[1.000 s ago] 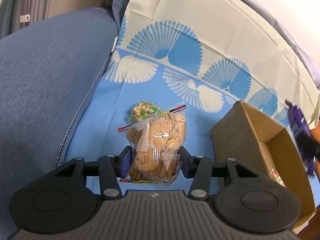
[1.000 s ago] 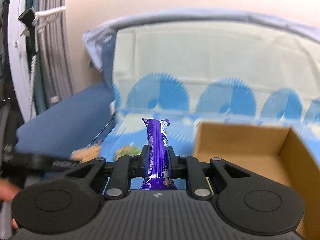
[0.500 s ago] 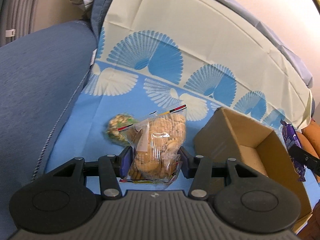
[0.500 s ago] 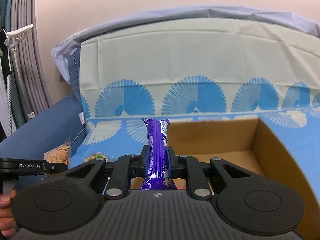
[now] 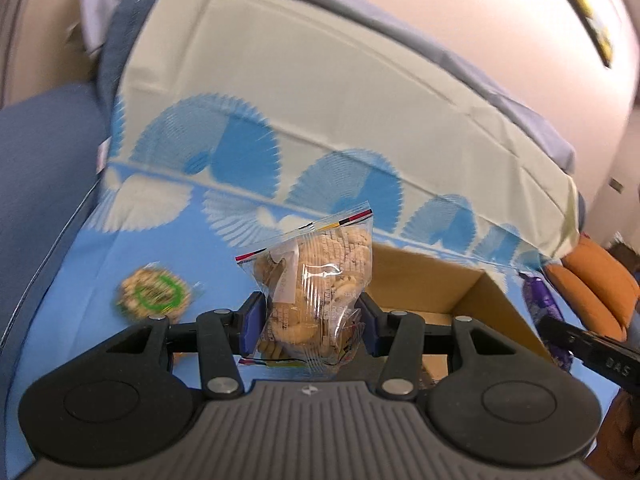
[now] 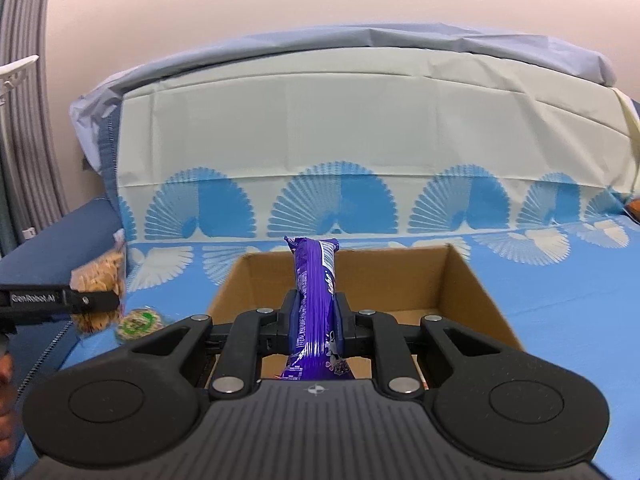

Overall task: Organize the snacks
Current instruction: 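Lift and carry the purple bar and cracker bag over the cardboard box, then open both tools to drop the bar and bag into the box, then move both tools back from the box to the remaining snacks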

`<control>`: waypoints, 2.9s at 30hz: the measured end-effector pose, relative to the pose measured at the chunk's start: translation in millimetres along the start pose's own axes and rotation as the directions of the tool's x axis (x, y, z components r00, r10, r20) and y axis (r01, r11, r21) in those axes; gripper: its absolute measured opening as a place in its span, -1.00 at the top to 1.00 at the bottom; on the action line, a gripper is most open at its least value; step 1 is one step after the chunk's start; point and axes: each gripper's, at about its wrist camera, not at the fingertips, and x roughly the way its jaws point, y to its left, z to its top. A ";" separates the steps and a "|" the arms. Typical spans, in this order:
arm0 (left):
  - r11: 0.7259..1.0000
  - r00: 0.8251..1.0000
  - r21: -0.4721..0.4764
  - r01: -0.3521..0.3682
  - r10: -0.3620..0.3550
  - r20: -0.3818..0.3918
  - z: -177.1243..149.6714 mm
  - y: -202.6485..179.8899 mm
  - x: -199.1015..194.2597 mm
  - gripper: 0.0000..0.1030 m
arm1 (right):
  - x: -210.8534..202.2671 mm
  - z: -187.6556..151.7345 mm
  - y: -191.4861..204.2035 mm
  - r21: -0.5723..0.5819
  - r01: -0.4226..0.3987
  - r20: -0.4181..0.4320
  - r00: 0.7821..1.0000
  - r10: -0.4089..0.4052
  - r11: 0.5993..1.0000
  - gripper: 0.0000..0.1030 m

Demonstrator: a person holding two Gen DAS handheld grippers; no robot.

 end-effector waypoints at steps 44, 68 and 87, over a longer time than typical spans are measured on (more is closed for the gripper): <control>0.937 0.971 0.264 0.228 -0.238 0.007 -36.1 -117.2 18.6 -0.04 | -11.9 -4.6 -64.1 0.069 0.140 -0.016 0.990 -0.139 0.988 0.66; 0.935 0.972 0.297 0.191 -0.222 0.073 -42.1 -123.5 14.6 -0.44 | -3.2 -5.5 -60.3 0.113 0.152 -0.065 0.987 -0.146 0.982 0.04; 0.958 0.980 0.248 0.143 -0.172 0.100 -21.3 -54.6 -29.9 0.17 | 17.0 -9.0 42.7 0.106 0.126 -0.031 0.992 -0.124 0.986 0.38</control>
